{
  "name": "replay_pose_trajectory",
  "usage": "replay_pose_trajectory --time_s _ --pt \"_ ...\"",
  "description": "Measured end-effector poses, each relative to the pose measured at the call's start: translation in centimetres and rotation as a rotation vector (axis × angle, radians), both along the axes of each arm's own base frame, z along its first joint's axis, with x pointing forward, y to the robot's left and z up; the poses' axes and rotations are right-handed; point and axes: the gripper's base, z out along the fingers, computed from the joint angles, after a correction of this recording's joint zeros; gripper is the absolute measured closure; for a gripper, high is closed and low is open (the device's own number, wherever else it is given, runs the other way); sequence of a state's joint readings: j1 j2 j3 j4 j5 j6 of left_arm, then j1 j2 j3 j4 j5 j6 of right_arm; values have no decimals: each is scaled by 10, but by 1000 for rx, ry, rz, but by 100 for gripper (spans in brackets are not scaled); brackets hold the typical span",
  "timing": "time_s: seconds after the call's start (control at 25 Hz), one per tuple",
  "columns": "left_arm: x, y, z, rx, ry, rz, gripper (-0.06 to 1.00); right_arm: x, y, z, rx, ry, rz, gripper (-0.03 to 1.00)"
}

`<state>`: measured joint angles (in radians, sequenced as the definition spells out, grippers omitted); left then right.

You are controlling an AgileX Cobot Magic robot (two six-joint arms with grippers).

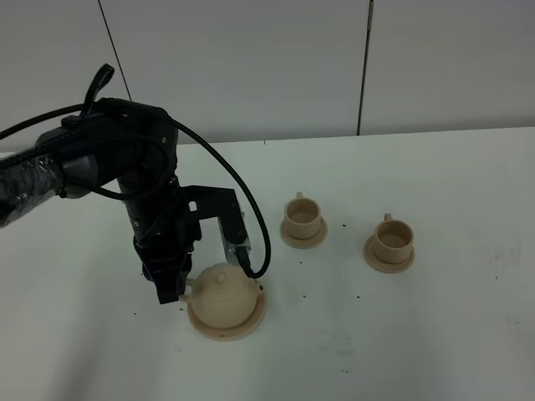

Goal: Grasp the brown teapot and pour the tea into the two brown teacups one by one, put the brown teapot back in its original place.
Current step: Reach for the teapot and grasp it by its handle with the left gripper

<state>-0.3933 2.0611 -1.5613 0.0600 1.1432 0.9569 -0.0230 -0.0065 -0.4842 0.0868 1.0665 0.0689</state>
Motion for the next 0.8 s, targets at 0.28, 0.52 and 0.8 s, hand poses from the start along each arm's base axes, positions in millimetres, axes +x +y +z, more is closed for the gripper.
replay_pose_trajectory --time_s 0.28,0.52,0.8 --pt "4 -2 0 -19 -44 4 58 0 0 0 0 0 0 73" --pt "5 -1 0 -13 -54 2 50 0 0 0 0 0 0 73" --pt "6 1 -1 11 -62 -18 49 0 0 0 0 0 0 73"
